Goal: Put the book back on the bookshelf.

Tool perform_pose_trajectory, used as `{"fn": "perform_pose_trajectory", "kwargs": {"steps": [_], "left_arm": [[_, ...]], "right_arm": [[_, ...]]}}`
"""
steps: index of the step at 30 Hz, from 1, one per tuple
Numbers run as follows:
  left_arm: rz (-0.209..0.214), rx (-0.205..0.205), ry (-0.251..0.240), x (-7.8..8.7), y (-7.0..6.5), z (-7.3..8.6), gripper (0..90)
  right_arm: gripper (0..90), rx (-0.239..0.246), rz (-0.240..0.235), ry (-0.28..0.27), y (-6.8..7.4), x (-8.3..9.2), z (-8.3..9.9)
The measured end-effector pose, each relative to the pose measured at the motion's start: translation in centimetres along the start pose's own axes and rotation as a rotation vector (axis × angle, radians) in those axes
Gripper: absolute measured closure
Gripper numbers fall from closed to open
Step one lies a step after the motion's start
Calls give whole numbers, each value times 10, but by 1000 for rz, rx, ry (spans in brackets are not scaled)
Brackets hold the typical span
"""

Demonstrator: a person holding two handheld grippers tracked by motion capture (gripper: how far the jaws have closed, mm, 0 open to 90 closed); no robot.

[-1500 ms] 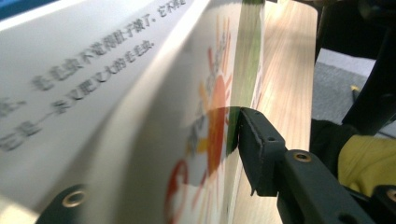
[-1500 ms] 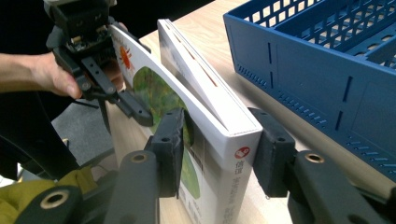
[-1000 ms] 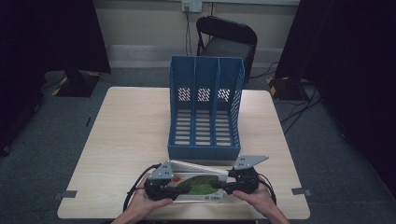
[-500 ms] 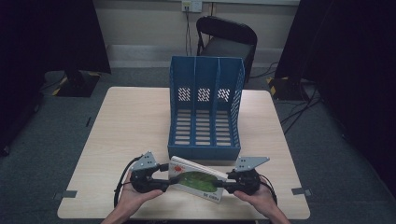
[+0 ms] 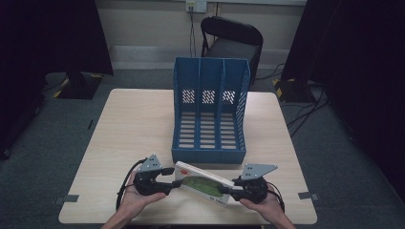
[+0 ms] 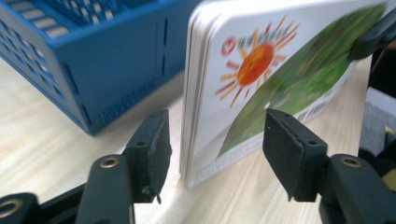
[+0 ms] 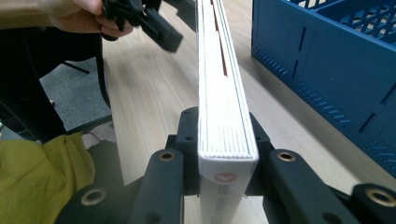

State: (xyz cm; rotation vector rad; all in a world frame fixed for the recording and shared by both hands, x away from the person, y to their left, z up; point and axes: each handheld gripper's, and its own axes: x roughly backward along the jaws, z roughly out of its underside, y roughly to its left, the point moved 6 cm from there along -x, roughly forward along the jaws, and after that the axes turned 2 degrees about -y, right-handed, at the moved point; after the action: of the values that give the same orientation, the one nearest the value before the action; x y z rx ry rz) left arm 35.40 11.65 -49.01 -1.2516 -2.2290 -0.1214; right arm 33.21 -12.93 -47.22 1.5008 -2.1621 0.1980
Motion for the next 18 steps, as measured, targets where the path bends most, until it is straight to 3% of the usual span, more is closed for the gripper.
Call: {"fn": "perform_pose_trajectory", "kwargs": {"steps": [7,9,15,18], "left_arm": [[5,-12,41,-12,-3,4,413],[3,-34,47,-13,-4,5,440],[-18,-66,48,-12,-4,6,484],[-17,-61,45,-12,-4,6,490]], "right_arm": [[691,-15,-26,-8,7,-4,3],[667,-13,-42,2,10,-8,5],[601,8,-11,36,12,-25,9],[600,17,2,42,13,-30,10]]}}
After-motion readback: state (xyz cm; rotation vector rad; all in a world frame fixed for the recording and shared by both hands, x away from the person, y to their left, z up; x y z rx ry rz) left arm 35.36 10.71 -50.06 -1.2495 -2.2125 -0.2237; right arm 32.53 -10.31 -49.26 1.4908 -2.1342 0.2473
